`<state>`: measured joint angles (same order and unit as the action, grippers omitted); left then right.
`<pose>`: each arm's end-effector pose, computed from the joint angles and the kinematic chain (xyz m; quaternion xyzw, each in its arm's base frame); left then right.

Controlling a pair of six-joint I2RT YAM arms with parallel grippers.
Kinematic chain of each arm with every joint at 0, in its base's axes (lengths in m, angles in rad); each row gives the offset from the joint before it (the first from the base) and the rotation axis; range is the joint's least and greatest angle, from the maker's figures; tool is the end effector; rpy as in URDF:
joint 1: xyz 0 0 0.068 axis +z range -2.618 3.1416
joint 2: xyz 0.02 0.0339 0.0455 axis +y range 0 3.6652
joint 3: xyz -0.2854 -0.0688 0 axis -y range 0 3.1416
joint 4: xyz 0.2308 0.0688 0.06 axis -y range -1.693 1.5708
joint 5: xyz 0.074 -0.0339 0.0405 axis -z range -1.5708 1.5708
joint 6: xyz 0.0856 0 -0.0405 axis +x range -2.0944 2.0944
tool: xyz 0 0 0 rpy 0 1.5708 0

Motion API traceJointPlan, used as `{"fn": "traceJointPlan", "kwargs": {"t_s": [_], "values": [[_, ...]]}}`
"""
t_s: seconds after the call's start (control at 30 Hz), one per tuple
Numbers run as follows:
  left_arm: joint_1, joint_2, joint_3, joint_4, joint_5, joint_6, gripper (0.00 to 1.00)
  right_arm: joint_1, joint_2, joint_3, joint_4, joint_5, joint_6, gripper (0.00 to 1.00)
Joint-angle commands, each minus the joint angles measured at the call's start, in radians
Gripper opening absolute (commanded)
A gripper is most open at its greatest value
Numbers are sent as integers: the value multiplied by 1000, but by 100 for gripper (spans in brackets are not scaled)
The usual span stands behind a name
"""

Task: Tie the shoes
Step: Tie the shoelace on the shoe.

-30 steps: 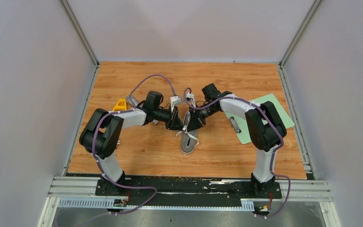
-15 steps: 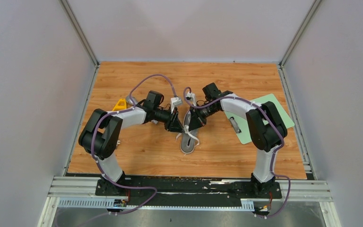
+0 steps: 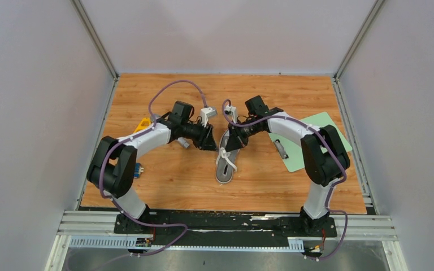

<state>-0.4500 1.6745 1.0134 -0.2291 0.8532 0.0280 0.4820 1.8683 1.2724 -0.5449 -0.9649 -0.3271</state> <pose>0.2876 -0.2105 0.2018 0.3373 0.8011 -0.4450 0.2154 0.3037 0.2383 0.1949 -0.4316 0.7566 0.4665 0.1534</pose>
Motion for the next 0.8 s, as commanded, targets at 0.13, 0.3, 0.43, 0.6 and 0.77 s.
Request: {"fn": "traceJointPlan", "kwargs": {"t_s": [0.13,0.3,0.43,0.6,0.77], "values": [[23,-158,-35,62,-21,-205,48,-2,-103,-60,109,80,61,0],[-2,-134,-61,162,196,-228,49,3,-91,-68,117,97,69,0],[-73,-136,-30,51,114,-170,57,3,-89,-73,118,106,69,0],[-154,-214,-52,15,-178,-219,66,3,-83,-69,122,105,76,0],[-163,-204,-39,-21,-284,-319,70,3,-82,-70,123,103,76,0]]}}
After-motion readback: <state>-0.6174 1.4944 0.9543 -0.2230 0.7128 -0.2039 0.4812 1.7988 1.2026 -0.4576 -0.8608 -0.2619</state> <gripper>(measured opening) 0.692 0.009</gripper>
